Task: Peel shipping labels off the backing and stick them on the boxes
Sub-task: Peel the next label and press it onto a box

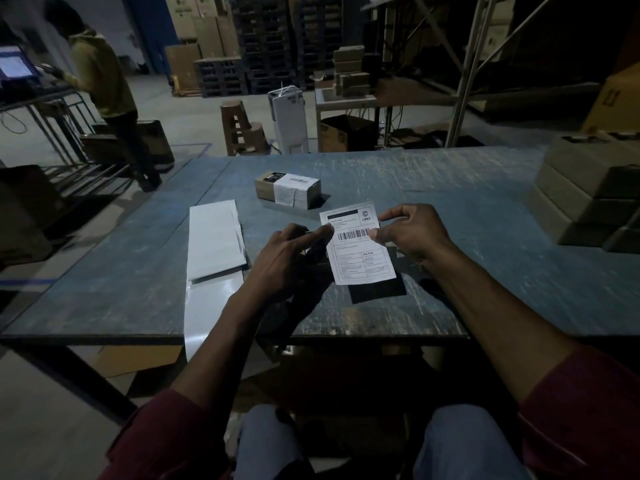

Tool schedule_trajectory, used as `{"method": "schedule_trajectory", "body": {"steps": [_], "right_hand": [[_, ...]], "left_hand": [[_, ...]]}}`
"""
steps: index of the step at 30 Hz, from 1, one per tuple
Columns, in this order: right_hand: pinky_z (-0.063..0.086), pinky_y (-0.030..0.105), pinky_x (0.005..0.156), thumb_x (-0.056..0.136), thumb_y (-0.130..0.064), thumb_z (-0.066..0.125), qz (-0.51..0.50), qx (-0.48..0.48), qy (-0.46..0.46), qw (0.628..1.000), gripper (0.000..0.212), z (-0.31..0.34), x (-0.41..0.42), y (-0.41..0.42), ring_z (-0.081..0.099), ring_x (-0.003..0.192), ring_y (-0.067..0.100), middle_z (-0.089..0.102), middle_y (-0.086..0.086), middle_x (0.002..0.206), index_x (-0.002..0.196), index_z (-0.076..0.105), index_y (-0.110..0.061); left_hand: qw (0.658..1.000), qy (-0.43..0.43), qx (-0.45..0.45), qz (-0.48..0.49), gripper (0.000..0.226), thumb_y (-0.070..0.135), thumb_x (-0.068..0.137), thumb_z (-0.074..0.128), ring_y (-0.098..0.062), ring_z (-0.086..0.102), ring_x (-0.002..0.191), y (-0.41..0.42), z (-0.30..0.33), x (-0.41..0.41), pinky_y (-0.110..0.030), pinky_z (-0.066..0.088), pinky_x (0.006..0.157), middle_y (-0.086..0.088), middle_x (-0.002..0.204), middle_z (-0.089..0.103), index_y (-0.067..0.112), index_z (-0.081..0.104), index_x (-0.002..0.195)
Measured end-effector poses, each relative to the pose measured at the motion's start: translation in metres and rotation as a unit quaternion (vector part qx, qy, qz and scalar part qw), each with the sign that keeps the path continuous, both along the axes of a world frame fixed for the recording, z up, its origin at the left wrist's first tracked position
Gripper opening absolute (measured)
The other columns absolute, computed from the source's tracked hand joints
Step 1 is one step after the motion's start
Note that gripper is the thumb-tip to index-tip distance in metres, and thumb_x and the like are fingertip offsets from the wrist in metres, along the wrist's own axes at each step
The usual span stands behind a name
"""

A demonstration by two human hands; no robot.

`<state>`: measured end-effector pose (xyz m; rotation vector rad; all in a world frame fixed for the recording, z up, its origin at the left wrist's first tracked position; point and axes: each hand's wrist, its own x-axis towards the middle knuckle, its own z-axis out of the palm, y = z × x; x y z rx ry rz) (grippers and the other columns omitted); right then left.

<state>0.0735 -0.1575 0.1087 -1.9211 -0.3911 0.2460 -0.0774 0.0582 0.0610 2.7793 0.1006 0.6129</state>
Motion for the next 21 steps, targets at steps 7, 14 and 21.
{"method": "schedule_trajectory", "body": {"steps": [7, 14, 21], "right_hand": [[0.048, 0.024, 0.059, 0.069, -0.016, 0.098, -0.006, -0.009, -0.007, 1.0, 0.037, -0.002, 0.001, 0.003, 0.074, 0.078, 0.021, 0.078, 0.007, 0.094, 0.098, 0.075, -0.012], [0.054, 0.031, 0.063, 0.064, -0.016, 0.1, -0.016, -0.027, -0.016, 0.999, 0.037, 0.001, -0.001, 0.004, 0.075, 0.079, 0.022, 0.077, 0.004, 0.088, 0.088, 0.072, -0.013], [0.062, 0.044, 0.074, 0.063, -0.027, 0.101, -0.03, -0.063, -0.027, 0.997, 0.035, 0.007, -0.002, 0.0, 0.076, 0.078, 0.024, 0.078, 0.002, 0.079, 0.08, 0.075, -0.01]], "left_hand": [[1.0, -0.014, 0.0, -0.003, 0.059, 0.04, 0.096, 0.07, -0.029, 0.057, 0.106, -0.001, 0.0, 0.002, -0.044, 0.053, 0.082, -0.004, 0.124, 0.056, 0.041, 0.05, 0.151], [1.0, -0.027, 0.003, -0.007, 0.06, 0.028, 0.096, 0.073, -0.029, 0.057, 0.105, -0.001, 0.001, 0.001, -0.037, 0.047, 0.079, -0.006, 0.122, 0.058, 0.037, 0.051, 0.151], [0.999, -0.029, 0.006, -0.013, 0.058, 0.032, 0.096, 0.072, -0.027, 0.056, 0.106, -0.002, 0.002, -0.001, -0.035, 0.046, 0.079, -0.005, 0.123, 0.058, 0.036, 0.052, 0.15]]}}
